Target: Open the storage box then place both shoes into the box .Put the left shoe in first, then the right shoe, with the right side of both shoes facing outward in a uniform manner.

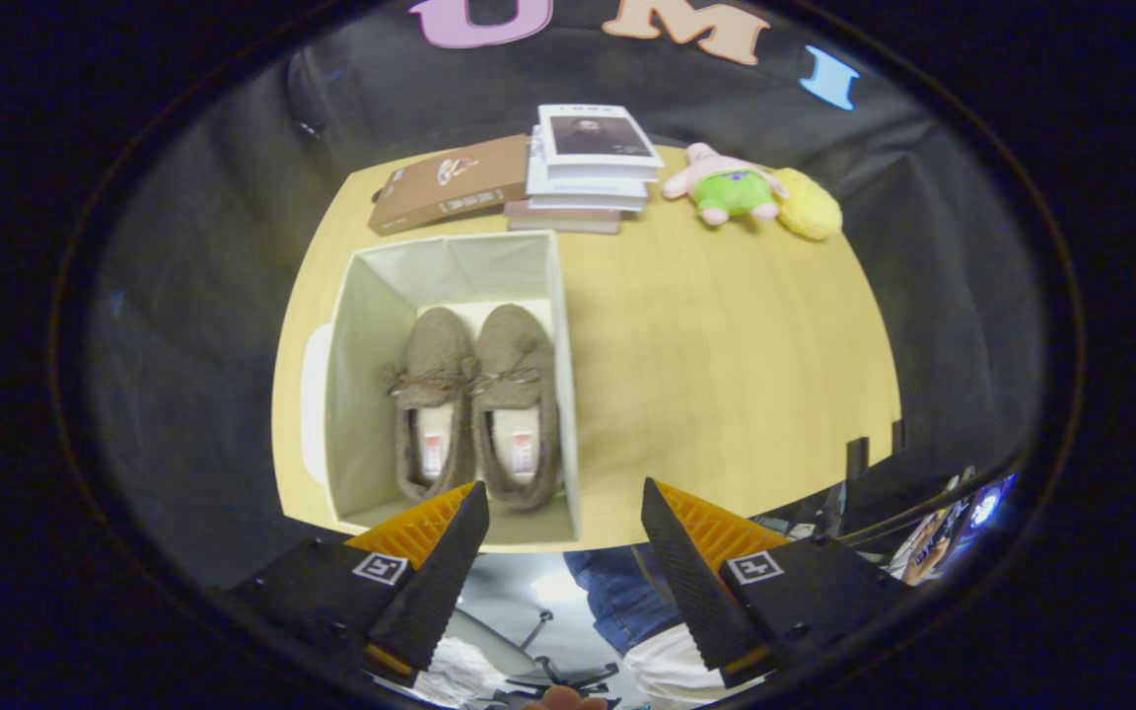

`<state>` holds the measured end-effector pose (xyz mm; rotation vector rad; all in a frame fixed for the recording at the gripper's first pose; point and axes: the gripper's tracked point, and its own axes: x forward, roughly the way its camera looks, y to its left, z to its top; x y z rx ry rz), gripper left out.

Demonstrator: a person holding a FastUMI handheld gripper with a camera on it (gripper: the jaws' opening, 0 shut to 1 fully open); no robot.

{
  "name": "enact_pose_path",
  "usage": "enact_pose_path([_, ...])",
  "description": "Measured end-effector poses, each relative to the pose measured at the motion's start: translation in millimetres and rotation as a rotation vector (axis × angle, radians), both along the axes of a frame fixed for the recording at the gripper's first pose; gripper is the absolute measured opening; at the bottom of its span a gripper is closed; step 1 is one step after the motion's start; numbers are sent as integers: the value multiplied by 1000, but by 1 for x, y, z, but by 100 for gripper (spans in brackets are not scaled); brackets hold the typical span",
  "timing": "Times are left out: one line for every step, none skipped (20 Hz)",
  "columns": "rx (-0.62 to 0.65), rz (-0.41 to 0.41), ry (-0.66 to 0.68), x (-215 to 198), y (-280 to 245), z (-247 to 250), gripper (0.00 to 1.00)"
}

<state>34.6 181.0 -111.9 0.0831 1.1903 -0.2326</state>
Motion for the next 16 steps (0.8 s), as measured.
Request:
enact_pose_path([-23, -11, -19, -2, -14, 4, 100])
enact_pose_path([-46, -18, -38, -2, -29, 7, 100])
enact_pose_path([-72, -24, -55, -2, -45, 9, 100])
enact_pose_path([-85, -26, -81, 0, -58, 12, 100])
enact_pose_path([-82, -27, -122, 4, -68, 17, 100])
enact_pose_path([-76, -27, -167, 7, -78, 25, 100])
enact_pose_path([-76, -30, -208, 13, -89, 30, 100])
enact_pose_path([-82, -37, -247, 16, -104, 34, 100])
enact_pose_path([-84, -46, -286, 20, -117, 40, 100])
enact_pose_path([-85, -61, -324, 23, -131, 47, 100])
enact_pose_path([-80, -72, -368, 27, -144, 55, 100])
enact_pose_path([-83, -82, -413, 35, -156, 62, 100])
enact_pose_path([-93, -86, -455, 41, -171, 70, 100])
enact_pose_path([-107, -91, -498, 46, -185, 77, 100])
enact_pose_path([-116, -96, -545, 52, -197, 87, 100])
enact_pose_path([-118, -101, -601, 59, -207, 97, 100])
